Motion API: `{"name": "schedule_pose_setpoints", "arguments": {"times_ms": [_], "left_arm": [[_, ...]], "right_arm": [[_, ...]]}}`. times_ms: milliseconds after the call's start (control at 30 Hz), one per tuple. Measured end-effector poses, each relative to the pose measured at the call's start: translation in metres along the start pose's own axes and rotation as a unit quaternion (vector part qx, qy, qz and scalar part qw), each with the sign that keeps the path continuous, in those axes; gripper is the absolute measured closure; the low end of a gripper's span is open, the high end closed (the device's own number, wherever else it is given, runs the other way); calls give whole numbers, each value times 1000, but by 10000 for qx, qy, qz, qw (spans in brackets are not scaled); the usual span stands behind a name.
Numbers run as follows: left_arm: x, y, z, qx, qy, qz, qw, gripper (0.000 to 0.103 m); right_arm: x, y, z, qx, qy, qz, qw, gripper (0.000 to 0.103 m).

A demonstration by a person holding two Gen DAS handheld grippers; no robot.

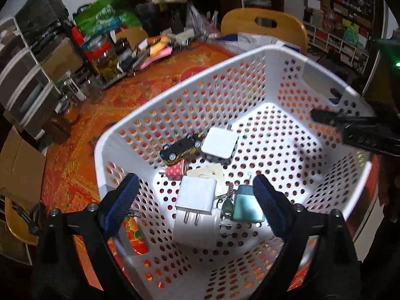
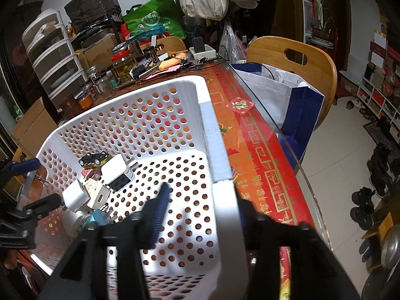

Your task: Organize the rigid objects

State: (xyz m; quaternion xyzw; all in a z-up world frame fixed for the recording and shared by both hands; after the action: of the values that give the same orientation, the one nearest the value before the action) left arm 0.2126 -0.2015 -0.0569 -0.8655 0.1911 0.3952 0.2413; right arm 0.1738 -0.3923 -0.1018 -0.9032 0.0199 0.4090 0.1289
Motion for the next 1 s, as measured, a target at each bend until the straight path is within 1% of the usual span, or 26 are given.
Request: {"name": "schedule_pose_setpoints", "arguments": {"times_ms": [33, 100, 133, 200, 233, 267, 300, 333, 400, 467, 500, 533, 567, 633, 700, 767, 800, 867, 933, 967, 1000], "left_arm": [[-9, -1, -1, -31, 171, -30, 9998, 0], [-24, -3, -2, -99, 439, -70, 9990, 0], [-33, -6, -1, -159, 579, -77, 9982, 0], [-51, -12, 3, -317, 814, -111, 9961, 0], [-59, -16, 5, -403, 911, -140, 9949, 0], [-68, -19, 9, -488, 1005, -158, 9936, 0], [-81, -22, 16, -579, 1135, -181, 9917, 0], [-91, -25, 22, -631, 1226, -233, 9902, 0], [-114, -32, 38, -770, 1439, -438, 9856, 0], [-140, -40, 58, -946, 1697, -653, 9788, 0], [-158, -45, 74, -1087, 1851, -740, 9739, 0], [-168, -46, 83, -1158, 1915, -773, 9716, 0], [-179, -48, 95, -1220, 1963, -805, 9696, 0], [-200, -50, 121, -1326, 1924, -908, 9681, 0], [-221, -52, 145, -1466, 1905, -966, 9659, 0], [-247, -48, 166, -1611, 2101, -912, 9600, 0], [-261, -45, 177, -1633, 2202, -953, 9570, 0], [-278, -42, 189, -1630, 2274, -1077, 9540, 0], [-286, -35, 196, -1641, 2297, -1173, 9521, 0], [-289, -32, 197, -1651, 2289, -1148, 9525, 0], [-285, -26, 198, -1642, 2201, -1054, 9558, 0]], "right_arm": [[0, 0, 1, -14, -35, 40, 10000, 40], [-3, 2, 3, 31, -117, 126, 9998, 39], [-11, 0, 3, 13, -41, 200, 9998, 37], [-30, -5, 2, -5, 218, 205, 9996, 27], [-48, -10, 2, -16, 465, 210, 9987, 18], [-61, -15, 3, -43, 657, 216, 9976, 11], [-81, -24, 5, -104, 963, 227, 9950, 7], [-97, -31, 8, -158, 1196, 251, 9924, 0], [-128, -50, 21, -276, 1611, 322, 9860, 0], [-157, -75, 41, -453, 1963, 362, 9788, 0], [-168, -87, 53, -549, 2082, 364, 9759, 0], [-178, -99, 65, -626, 2137, 361, 9742, 0], [-184, -106, 73, -652, 2144, 349, 9739, 0], [-203, -128, 98, -703, 2123, 145, 9746, 0], [-220, -144, 116, -765, 2096, -1, 9748, 0], [-238, -156, 128, -876, 2134, -31, 9730, 0], [-247, -160, 132, -949, 2163, 7, 9717, 0], [-262, -162, 138, -1018, 2208, 129, 9699, 0], [-269, -159, 141, -947, 2179, 142, 9713, 0], [-268, -159, 143, -916, 2113, 104, 9731, 0], [-267, -158, 146, -907, 2048, 73, 9746, 0]]}}
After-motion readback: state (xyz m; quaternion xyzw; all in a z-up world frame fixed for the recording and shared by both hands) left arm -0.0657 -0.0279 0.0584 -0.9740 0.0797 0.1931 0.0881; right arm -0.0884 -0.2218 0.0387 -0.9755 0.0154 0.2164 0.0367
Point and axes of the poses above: each gripper's, at about its wrist camera, not at the fingertips, and x roughly the way its jaws point, y to its right, z to its underside, the point moved 7 cm from there along x, roughly the way its jaws point, and after that the axes turned 5 degrees about -z, right-handed, at the moved point
